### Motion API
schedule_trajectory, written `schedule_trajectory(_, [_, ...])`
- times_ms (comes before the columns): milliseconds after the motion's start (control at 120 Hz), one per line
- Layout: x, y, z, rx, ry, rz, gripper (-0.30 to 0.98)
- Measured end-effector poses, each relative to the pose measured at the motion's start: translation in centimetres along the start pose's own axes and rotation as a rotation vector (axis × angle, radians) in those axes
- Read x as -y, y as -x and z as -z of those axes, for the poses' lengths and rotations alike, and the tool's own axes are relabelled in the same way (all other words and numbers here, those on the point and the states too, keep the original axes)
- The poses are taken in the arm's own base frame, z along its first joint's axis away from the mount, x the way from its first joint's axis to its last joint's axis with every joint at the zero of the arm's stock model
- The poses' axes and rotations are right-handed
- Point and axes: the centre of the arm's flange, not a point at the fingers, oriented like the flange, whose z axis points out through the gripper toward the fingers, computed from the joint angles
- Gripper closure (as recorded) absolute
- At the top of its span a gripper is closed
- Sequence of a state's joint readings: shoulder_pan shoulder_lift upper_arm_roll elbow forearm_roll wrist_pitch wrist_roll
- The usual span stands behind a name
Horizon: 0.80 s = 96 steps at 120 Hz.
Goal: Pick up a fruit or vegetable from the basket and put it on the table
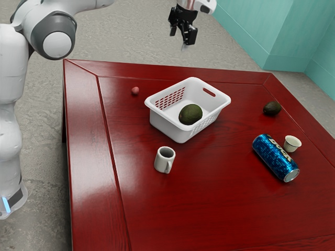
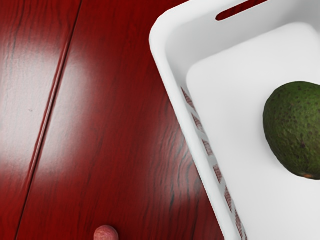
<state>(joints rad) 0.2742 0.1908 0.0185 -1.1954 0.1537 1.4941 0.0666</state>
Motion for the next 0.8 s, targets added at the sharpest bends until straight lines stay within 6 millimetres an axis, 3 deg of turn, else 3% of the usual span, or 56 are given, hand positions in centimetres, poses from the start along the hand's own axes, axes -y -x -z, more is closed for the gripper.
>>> schedule_trajectory(108, [0.2, 0.3, 0.8, -0.013, 0.002, -0.001, 0.00])
schedule_trajectory(208, [7.1, 0.7, 1.1, -0.041, 0.050, 0.112, 0.00])
schedule_trajectory(275, [8.3, 0.8, 1.5, -0.056, 0.067, 0.127, 0.00])
schedule_trajectory(300, [7.4, 1.0, 3.5, -0.092, 0.045, 0.107, 0.00])
schedule_trajectory(375, [1.7, 1.3, 8.4, -0.180, 0.010, 0.003, 0.00])
schedule_trajectory(425, [-2.6, 1.5, 10.1, -0.210, 0.008, -0.074, 0.00])
schedule_trajectory(458, [-4.3, 1.6, 10.6, -0.219, 0.006, -0.105, 0.00])
schedule_trajectory(750, [-5.1, 1.0, 8.7, -0.178, -0.003, -0.143, 0.00])
schedule_trajectory(800, [-6.6, 0.9, 7.6, -0.152, 0.017, -0.172, 0.00])
